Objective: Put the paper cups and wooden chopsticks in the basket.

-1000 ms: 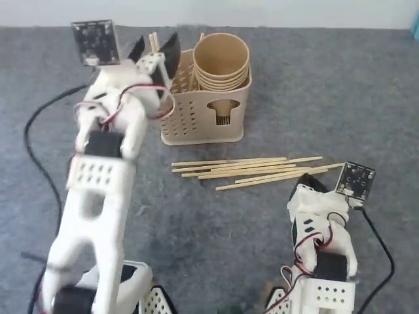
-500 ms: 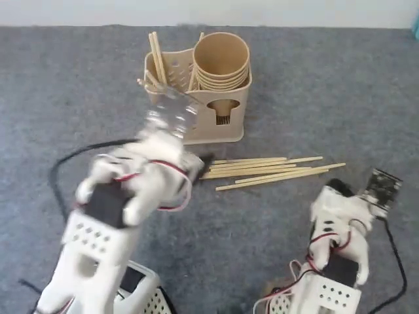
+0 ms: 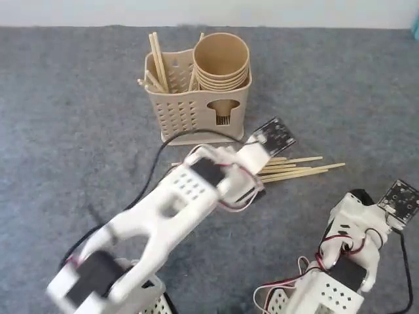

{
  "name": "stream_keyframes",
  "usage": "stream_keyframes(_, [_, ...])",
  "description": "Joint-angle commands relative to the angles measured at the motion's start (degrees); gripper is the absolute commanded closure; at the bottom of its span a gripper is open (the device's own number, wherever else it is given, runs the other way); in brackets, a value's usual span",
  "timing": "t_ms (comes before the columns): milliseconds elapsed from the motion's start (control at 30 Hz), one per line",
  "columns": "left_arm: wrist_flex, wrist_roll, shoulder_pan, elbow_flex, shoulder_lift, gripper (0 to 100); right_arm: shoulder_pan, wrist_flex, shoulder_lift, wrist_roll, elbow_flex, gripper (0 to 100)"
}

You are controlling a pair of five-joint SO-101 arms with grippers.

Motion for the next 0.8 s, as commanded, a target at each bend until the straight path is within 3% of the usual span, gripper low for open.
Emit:
stream_keyframes(0, [-3.6,-0.3,0.4,-11.0,15.4,78,0.6,-0.7,-1.0,1.0,0.3,98.3])
stream_keyframes(100, [-3.2,-0.3,0.6,-17.5,24.4,80,0.3,-0.7,-1.0,1.0,0.3,98.3])
stream_keyframes(233, [-2.5,-0.3,1.5,-24.0,32.3,90,0.3,-0.7,-1.0,1.1,0.3,98.3])
stream_keyframes(600, [4.0,-4.7,4.0,-29.7,36.2,89,0.1,-0.7,-1.0,1.0,0.1,98.3])
stream_keyframes(767, [8.0,-4.8,6.2,-29.7,36.6,98,-0.4,-0.8,-1.0,0.9,0.0,98.3])
